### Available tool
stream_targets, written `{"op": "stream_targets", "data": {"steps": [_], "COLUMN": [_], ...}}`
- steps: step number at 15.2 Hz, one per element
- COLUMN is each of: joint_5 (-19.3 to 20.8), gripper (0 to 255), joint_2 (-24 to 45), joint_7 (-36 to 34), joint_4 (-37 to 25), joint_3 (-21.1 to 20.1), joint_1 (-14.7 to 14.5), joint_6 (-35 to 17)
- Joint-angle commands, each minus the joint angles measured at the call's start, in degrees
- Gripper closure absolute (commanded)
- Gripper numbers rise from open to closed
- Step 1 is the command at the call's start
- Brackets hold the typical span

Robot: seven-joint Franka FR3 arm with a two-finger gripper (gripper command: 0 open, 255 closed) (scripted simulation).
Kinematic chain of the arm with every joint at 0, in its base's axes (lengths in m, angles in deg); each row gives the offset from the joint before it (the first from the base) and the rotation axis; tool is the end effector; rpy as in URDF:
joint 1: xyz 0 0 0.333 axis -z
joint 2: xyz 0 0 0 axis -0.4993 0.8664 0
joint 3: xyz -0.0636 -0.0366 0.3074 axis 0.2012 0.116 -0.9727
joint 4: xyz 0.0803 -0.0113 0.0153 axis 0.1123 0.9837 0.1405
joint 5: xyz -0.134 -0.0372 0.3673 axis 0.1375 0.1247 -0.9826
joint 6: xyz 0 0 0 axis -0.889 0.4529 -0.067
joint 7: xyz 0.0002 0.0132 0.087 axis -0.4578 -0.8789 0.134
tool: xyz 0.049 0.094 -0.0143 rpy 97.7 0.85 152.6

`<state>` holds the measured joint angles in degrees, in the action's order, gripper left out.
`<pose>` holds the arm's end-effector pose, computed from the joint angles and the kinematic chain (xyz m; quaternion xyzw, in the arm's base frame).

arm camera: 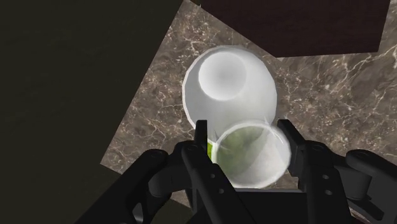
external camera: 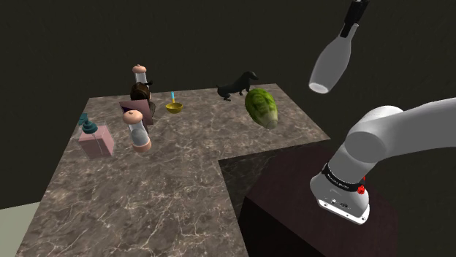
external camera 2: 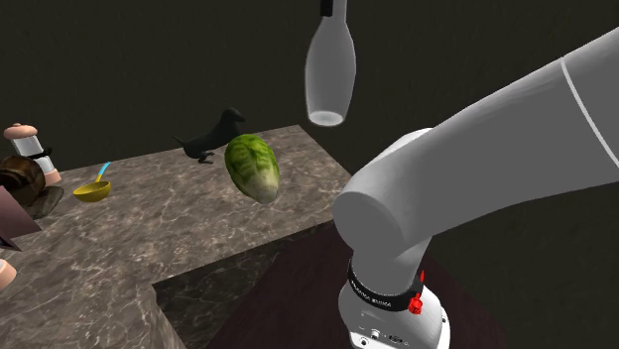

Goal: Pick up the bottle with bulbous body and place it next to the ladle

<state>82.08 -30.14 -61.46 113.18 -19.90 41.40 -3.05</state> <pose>0.2194 -0.2086 0.6871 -0.9999 0.0152 -0.0047 0.0028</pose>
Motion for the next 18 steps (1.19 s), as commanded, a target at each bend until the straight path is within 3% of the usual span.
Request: {"op": "stream_targets", "data": {"steps": [1,12,18], "joint_5": [-0.2,-1.1,-4.8], "gripper": [255,255,255], "joint_2": [0.9,6.1,8.6], "joint_7": [0.2,1.1,-5.6], "joint_4": [-2.3,-14.7,-9.9], "joint_3": [-0.1,-0.4,-4.8], "joint_1": [-0.2,-0.9,-2.2], "joint_6": [1.4,8.6,2.1]}}
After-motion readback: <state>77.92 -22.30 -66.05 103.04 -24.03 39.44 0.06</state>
